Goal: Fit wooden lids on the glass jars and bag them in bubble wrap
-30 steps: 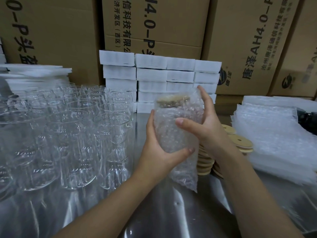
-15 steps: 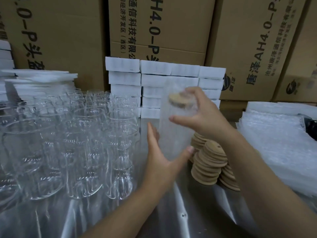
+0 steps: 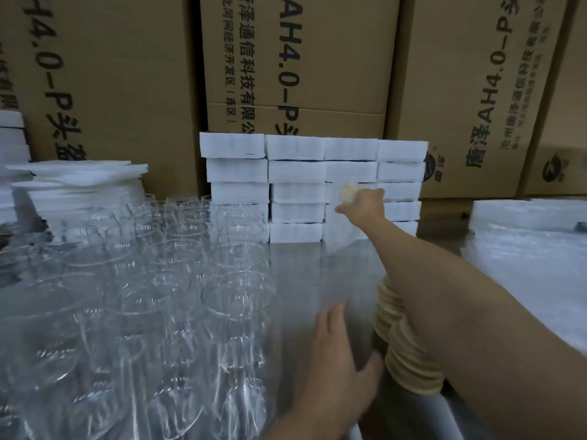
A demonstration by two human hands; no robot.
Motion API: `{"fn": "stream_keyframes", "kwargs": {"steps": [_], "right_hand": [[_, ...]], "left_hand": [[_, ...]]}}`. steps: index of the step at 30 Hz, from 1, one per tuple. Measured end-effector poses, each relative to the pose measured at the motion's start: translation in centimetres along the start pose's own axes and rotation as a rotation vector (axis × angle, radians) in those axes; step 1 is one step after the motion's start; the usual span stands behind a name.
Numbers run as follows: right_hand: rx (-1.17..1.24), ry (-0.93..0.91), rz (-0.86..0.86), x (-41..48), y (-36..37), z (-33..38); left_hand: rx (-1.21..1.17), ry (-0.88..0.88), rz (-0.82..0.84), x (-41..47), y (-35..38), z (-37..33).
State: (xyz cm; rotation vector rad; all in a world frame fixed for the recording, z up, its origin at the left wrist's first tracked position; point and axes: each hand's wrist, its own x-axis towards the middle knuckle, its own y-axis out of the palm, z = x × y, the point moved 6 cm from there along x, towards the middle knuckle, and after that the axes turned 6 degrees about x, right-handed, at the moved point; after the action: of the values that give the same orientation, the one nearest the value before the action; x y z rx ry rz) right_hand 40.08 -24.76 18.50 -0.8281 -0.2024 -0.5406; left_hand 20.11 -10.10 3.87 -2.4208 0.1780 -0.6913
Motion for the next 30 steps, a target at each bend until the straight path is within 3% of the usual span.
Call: {"fn": "stream_keyframes", "kwargs": {"steps": [3,12,20,27,30], "right_hand": [[-0.057,0.035,0.110,0.3,1.9,-0.2],[-0.363,-0.042,0.206,-0.2,2.3,0.8],[-0.548,-0.068,0.503,-2.2,2.9,-0.3],[-0.561,-0.101,0.526,-2.7,1.8,0.6],[-0.560,-0.198,0.433,-3.4,-0.5,3.2]], "left_hand": [[0.040,0.019,0.011,0.2,0.2,0.3],[0.049,0.044,-0.019,-0.2,-0.1,-0.4],[0.052,0.071,-0.041,-0.1,-0.1,-0.4],[0.035,0.083,-0.022,-0.2,0.0,-0.7],[0.047,0.087,-0.017,-0.1,0.0,-0.7]]}}
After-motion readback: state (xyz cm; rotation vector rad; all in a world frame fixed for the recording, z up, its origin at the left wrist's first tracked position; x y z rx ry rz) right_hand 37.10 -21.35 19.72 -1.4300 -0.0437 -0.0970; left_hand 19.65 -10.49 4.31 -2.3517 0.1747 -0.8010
